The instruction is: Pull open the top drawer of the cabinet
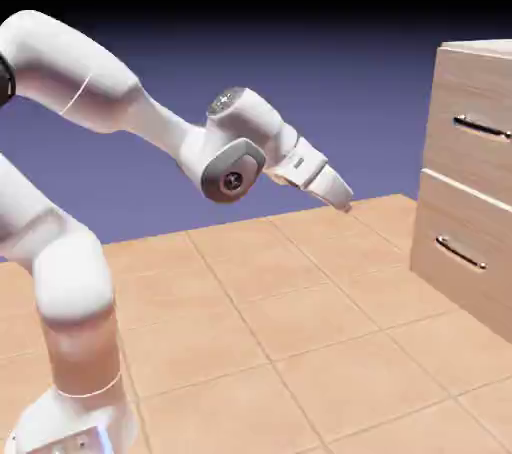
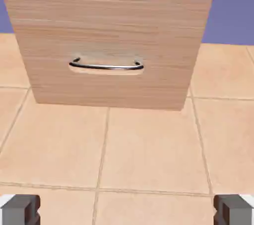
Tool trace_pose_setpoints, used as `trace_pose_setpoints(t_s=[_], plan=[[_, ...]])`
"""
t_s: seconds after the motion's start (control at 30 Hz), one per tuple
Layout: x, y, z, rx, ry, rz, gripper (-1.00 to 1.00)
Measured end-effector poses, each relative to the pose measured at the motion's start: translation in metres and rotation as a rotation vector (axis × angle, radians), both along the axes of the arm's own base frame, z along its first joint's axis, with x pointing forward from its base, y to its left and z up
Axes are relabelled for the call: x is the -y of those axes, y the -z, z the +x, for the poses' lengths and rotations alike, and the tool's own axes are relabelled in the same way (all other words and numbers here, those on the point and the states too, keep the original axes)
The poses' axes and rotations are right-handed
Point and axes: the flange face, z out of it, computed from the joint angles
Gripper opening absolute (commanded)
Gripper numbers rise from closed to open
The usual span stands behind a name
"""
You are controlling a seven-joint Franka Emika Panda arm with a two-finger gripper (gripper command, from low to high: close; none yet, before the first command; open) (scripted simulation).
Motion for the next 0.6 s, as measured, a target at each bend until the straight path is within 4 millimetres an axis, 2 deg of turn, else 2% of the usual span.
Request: trace_pose_setpoints(t_s=[0.17,0.3,0.43,0.6], plan=[[-0.036,-0.067,-0.006,0.134,-0.210,-0.140,0.00],[-0.055,-0.119,-0.020,0.250,-0.346,-0.252,0.00],[-0.064,-0.166,-0.037,0.369,-0.452,-0.360,0.00],[-0.060,-0.218,-0.057,0.517,-0.540,-0.488,0.00]])
